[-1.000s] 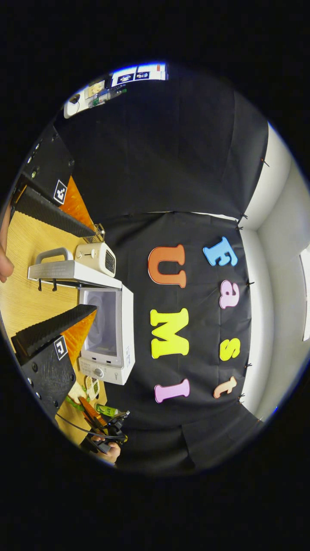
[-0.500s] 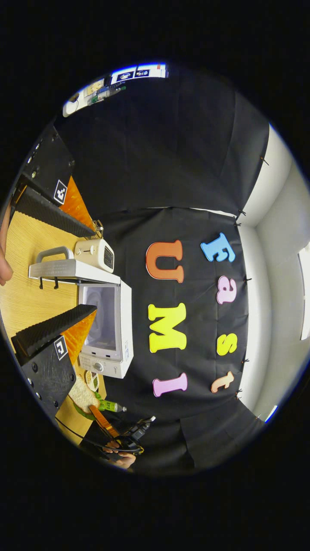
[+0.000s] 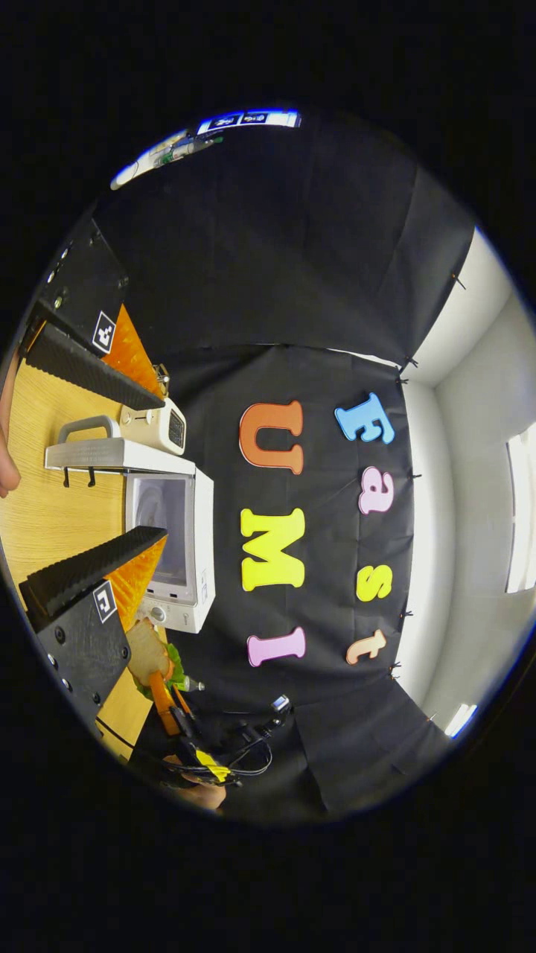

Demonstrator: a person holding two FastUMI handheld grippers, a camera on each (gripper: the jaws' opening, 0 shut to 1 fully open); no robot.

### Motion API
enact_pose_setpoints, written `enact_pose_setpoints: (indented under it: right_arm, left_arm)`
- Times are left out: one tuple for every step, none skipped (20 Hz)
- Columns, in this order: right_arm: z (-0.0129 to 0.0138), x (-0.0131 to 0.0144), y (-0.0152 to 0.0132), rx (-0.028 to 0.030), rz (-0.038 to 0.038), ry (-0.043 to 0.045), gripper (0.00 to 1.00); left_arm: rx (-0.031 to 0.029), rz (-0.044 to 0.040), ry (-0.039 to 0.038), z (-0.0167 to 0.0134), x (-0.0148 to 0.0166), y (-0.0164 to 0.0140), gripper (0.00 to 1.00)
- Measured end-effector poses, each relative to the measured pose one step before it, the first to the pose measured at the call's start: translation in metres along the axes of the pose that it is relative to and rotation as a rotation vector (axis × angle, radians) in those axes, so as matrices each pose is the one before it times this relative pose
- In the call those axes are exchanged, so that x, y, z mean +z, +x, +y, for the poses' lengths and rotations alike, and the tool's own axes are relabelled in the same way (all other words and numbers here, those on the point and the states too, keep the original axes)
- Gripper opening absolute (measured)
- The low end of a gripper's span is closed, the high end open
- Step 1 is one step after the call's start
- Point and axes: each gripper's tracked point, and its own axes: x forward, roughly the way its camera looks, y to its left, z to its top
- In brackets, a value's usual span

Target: Open the microwave oven with the left hand, put the food in, and close the microwave oven.

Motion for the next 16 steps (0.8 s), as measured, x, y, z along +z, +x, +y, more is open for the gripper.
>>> enact_pose_setpoints:
  right_arm:
    - [0.00872,0.01112,0.00376,-0.02122,-0.03934,-0.01472,0.28]
    - [0.00813,0.00865,0.00525,-0.02053,-0.02850,-0.02025,0.20]
    - [0.00896,0.00764,0.00478,-0.01723,-0.02049,-0.02607,0.28]
    - [0.01072,0.00537,0.00786,-0.00983,-0.01334,-0.03141,0.28]
    - [0.01058,0.00363,0.00810,-0.00503,-0.00604,-0.02425,0.28]
    - [0.01114,0.00147,0.00780,-0.00222,-0.00342,-0.01919,0.28]
    - [0.01103,0.00066,0.00917,0.00305,-0.00123,-0.01265,0.21]
    - [0.01014,0.00191,0.00892,-0.00119,-0.00376,-0.00411,0.28]
    - [0.00773,0.00236,0.00943,-0.00901,-0.00577,-0.00582,0.28]
    - [0.00629,0.00212,0.00987,-0.01624,-0.00927,-0.00496,0.28]
    - [0.00557,0.00412,0.01064,-0.01662,-0.01593,0.00038,0.28]
    - [0.00549,0.00286,0.01150,-0.01869,-0.01257,0.01162,0.28]
    - [0.00539,0.00331,0.01062,-0.01596,-0.00936,0.01202,0.28]
    - [0.00423,0.00206,0.01055,-0.01345,-0.00402,0.01666,0.28]
    - [0.00359,-0.00087,0.01096,-0.01168,-0.00077,0.02392,0.28]
    - [0.00343,0.00075,0.01118,-0.00800,-0.00121,0.03358,0.29]
  left_arm:
    - [0.01359,0.00231,-0.00435,0.00767,-0.00102,-0.00176,0.94]
    - [0.00782,0.00375,0.00319,0.00531,-0.00198,0.00061,0.95]
    - [0.00072,0.00158,0.00269,0.00346,-0.00141,0.00030,0.95]
    - [0.00064,0.00776,0.00063,0.00497,-0.00305,0.00067,0.95]
    - [0.00511,0.00495,-0.00328,0.00541,-0.00259,0.00100,0.95]
    - [0.00357,-0.00009,-0.00498,0.00532,-0.00086,0.00065,0.84]
    - [-0.00068,0.00227,-0.00509,0.00552,-0.00107,0.00039,0.84]
    - [-0.00029,0.00331,-0.00604,0.00368,-0.00154,-0.00049,0.84]
    - [-0.00270,0.00201,-0.00763,0.00338,-0.00148,0.00103,0.95]
    - [-0.00646,0.00527,-0.01411,0.00338,-0.00320,-0.00042,0.95]
    - [-0.00289,0.00040,-0.01163,0.00280,-0.00123,0.00075,0.84]
    - [-0.00219,0.00424,-0.01085,0.00314,-0.00286,0.00061,0.84]
    - [-0.00081,0.00585,-0.00194,0.00341,-0.00275,-0.00020,0.84]
    - [0.00527,0.00897,0.00491,0.00533,-0.00298,0.00177,0.95]
    - [0.00934,0.00499,0.01009,0.00540,-0.00260,-0.00003,0.95]
    - [0.01385,0.00273,0.01823,0.00586,-0.00245,-0.00048,0.95]
